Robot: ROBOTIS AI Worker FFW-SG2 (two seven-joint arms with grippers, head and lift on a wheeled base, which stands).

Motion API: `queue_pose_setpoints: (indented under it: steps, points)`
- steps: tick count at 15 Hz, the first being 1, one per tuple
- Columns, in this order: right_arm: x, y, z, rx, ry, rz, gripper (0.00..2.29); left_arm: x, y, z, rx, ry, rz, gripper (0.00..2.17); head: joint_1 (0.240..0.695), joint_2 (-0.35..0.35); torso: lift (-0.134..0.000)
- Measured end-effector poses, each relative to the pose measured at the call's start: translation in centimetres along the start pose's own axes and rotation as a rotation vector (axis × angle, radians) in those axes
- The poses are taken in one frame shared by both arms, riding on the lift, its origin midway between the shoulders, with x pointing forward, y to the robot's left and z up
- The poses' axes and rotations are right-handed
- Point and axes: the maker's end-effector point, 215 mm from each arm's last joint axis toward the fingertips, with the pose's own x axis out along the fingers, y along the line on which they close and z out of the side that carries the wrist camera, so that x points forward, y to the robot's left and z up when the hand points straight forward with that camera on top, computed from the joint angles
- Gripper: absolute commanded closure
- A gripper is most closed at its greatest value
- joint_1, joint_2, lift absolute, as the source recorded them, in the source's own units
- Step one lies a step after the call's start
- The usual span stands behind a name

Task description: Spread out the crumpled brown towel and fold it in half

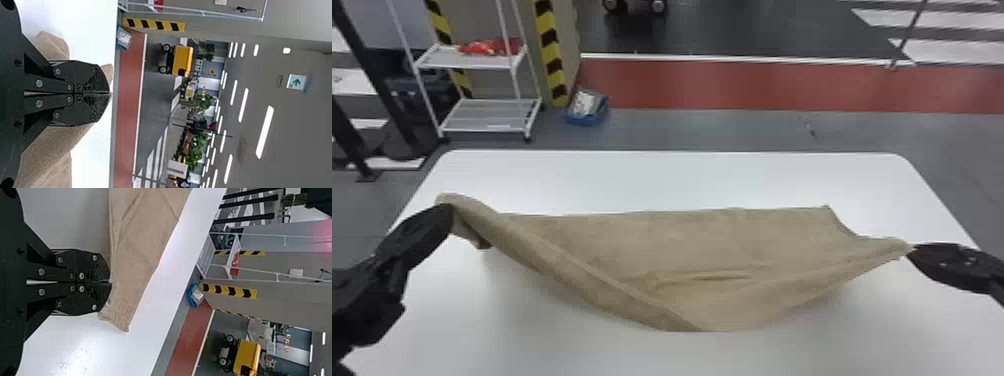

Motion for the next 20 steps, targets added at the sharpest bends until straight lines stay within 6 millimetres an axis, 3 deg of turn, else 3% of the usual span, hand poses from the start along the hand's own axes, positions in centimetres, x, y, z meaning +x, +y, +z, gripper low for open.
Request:
queue_pose_setpoints:
  steps: [6, 9, 10, 11, 12, 16, 20]
  points:
    - [-2.5, 2.6, -2.2, -0.013, 0.009, 0.105, 1.24, -2.3, -0.9, -1.9, 0.088, 0.030, -0.121, 1.71, 0.695, -0.070, -0.123]
    - [-2.6, 1.7, -3.6, -0.045, 0.038, 0.086, 1.24, -3.2, -1.1, -2.6, 0.194, 0.017, -0.224, 1.69, 0.695, -0.086, -0.123]
    - [-2.6, 1.1, -4.2, -0.054, 0.050, 0.075, 1.24, -3.3, -0.7, -3.2, 0.223, 0.021, -0.248, 1.49, 0.695, -0.094, -0.123]
    - [-2.5, 0.6, -4.7, -0.062, 0.058, 0.068, 1.24, -3.4, 0.1, -3.9, 0.246, 0.035, -0.251, 0.66, 0.695, -0.096, -0.123]
    - [-2.5, 0.3, -5.0, -0.067, 0.061, 0.065, 1.24, -3.4, 0.9, -4.4, 0.263, 0.047, -0.246, 0.00, 0.695, -0.093, -0.123]
    - [-2.3, 0.5, -5.6, -0.086, 0.068, 0.087, 1.24, -4.8, 3.5, -7.1, 0.338, 0.136, -0.269, 0.03, 0.695, -0.053, -0.123]
    - [-1.9, 0.5, -6.1, -0.098, 0.070, 0.094, 1.24, -6.6, 5.6, -7.5, 0.412, 0.174, -0.297, 0.03, 0.695, -0.021, -0.123]
